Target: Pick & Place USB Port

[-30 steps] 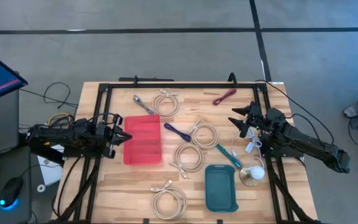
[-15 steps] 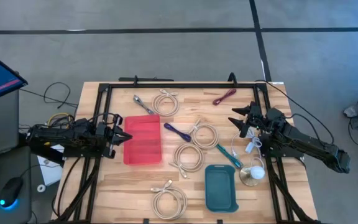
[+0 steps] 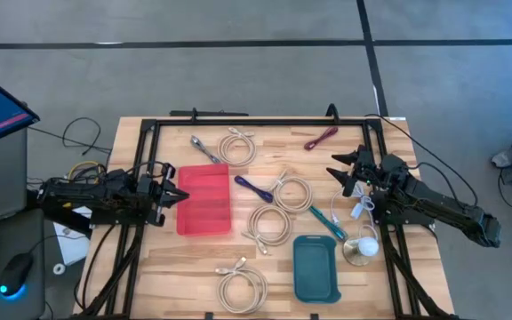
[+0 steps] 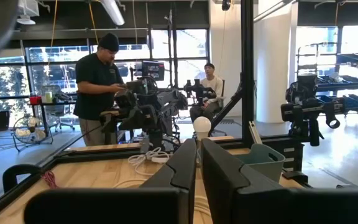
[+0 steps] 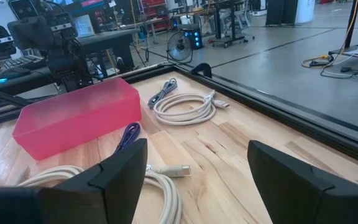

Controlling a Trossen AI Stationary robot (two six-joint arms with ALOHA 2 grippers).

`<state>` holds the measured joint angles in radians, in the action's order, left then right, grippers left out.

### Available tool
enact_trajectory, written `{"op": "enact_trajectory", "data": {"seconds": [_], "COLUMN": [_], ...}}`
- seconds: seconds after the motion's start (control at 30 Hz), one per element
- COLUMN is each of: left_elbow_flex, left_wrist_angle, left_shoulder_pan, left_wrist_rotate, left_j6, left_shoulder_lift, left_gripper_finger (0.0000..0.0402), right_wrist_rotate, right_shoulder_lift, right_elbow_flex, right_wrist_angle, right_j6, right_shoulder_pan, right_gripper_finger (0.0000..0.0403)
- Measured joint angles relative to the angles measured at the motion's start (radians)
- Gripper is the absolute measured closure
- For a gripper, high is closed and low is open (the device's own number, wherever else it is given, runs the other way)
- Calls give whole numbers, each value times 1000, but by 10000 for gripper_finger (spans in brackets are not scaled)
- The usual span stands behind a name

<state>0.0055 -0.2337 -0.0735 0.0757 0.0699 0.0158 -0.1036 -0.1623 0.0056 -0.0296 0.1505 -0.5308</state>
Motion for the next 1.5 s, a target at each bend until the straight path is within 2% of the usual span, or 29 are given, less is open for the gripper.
{"op": "enact_trajectory", "data": {"seconds": [0.1,0.23,0.3,0.87,1.37,1.5], "left_elbow_flex": [0,0,0,0,0,0], "left_wrist_angle": [0,0,0,-30,-49,-129], "left_shoulder_pan": [0,0,0,0,0,0], "left_wrist_rotate": [-10,-106,-121,-109,-130,-131], "left_j6": [0,0,0,0,0,-12], "left_shoulder_lift": [0,0,0,0,0,0], "left_gripper_finger": [376,376,376,376,376,376], "right_wrist_rotate": [0,0,0,0,0,31], "right_shoulder_lift": [0,0,0,0,0,0], "right_elbow_flex": [0,0,0,0,0,0], "right_wrist_angle": [0,0,0,0,-20,-207], "right_j6": [0,0,0,0,72,191], "right_shoulder_pan": [0,0,0,0,0,0], "right_gripper_finger": [133,133,133,133,133,133]}}
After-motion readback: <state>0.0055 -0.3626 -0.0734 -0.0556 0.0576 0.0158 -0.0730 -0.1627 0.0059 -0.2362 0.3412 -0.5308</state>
